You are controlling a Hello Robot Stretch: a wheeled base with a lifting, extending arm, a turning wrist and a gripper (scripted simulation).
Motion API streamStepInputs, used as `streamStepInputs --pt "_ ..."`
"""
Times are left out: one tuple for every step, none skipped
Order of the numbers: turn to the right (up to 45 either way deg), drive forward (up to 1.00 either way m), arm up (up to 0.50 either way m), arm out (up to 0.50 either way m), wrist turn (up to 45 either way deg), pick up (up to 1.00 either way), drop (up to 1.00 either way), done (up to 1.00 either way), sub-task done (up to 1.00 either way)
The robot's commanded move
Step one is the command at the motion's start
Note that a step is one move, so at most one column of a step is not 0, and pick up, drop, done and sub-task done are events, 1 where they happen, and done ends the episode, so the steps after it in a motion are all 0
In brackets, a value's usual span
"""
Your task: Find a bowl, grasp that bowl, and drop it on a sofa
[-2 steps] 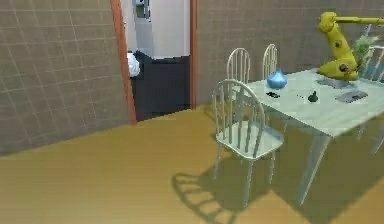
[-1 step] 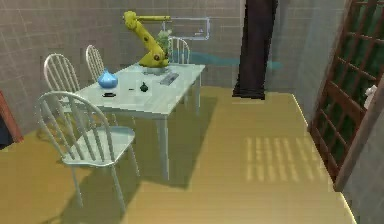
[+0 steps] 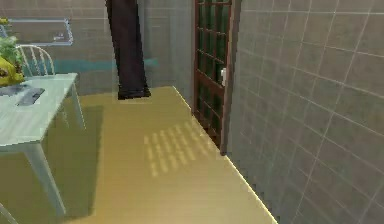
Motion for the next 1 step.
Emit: streamStepInputs --pt "-45.0 0.00 0.00 0.00 0.0 0.00 0.00 0.00 0.00"
